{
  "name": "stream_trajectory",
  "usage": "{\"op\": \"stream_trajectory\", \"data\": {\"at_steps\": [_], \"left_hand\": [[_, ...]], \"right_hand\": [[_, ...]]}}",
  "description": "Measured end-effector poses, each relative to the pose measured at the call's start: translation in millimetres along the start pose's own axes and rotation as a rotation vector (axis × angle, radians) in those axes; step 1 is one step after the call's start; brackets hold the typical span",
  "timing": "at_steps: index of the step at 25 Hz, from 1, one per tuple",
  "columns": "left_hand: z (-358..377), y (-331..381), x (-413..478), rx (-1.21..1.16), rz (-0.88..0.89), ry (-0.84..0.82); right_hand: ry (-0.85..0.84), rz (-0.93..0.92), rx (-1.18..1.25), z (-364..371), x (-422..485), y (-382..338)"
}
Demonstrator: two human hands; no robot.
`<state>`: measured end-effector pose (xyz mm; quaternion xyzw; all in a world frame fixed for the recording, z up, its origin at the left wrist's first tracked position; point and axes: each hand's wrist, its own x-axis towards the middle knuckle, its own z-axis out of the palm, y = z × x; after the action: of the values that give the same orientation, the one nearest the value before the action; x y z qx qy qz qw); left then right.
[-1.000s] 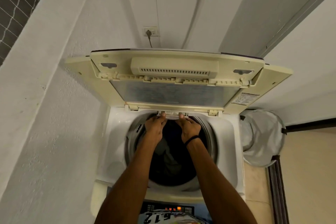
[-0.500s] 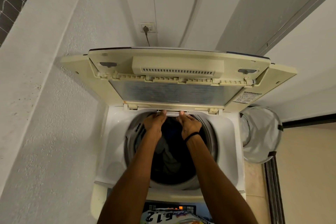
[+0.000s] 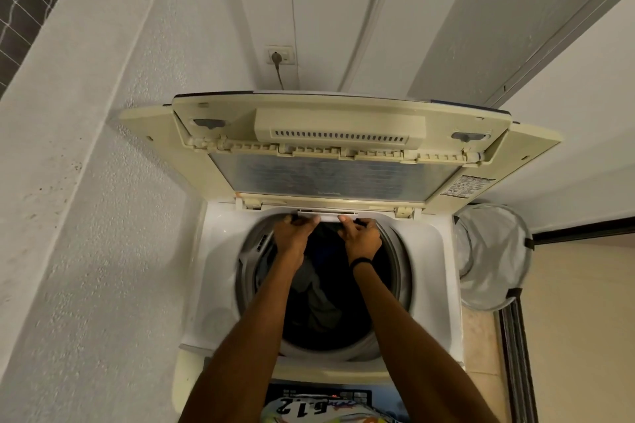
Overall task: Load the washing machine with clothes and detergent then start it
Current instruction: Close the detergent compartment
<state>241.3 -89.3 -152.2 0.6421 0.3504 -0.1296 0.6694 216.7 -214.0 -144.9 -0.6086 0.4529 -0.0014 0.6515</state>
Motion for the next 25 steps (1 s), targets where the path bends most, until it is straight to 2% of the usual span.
{"op": "stream_trajectory", "data": {"at_steps": [4,10,12,14,16,17,18,20,21,23,25], "left_hand": [[3.5,-3.2,4.2,0.043,0.025,0.053],[5.9,-3.9,7.2,0.134,0.062,0.069],[2.4,-5.4,8.4,0.308,0.075,0.031],[-4.1,-2.7,2.9,0.604,0.116,-0.048],[-8.0,17.8,-21.0,0.779,0.200,-0.125],[-11.0,35.5,-39.8,0.797,0.270,-0.140],[-15.4,54.0,-59.9,0.802,0.356,-0.115],[-27.9,103.9,-110.9,0.735,0.601,0.033],[-36.1,133.5,-136.6,0.651,0.767,0.124],[-47.0,199.6,-179.8,0.450,1.124,0.303],[-45.7,254.3,-190.5,0.463,1.308,0.378]], "right_hand": [[0.021,-0.050,-0.088,-1.5,0.5,-3.8],[0.062,-0.010,-0.128,3.9,-0.6,-4.1],[0.016,0.016,-0.298,0.7,0.8,-3.2],[-0.145,-0.022,-0.664,-3.9,-2.2,-5.5],[-0.321,-0.177,-0.949,-4.6,-18.4,-24.5],[-0.354,-0.279,-1.001,-4.1,-33.1,-42.3],[-0.368,-0.368,-1.046,-4.9,-48.6,-61.7],[-0.341,-0.672,-1.058,-10.1,-89.9,-108.4],[-0.297,-0.860,-0.964,-15.7,-111.5,-132.4],[-0.093,-1.145,-0.636,-28.5,-154.8,-189.6],[0.097,-1.310,-0.483,-33.4,-170.7,-242.2]]}}
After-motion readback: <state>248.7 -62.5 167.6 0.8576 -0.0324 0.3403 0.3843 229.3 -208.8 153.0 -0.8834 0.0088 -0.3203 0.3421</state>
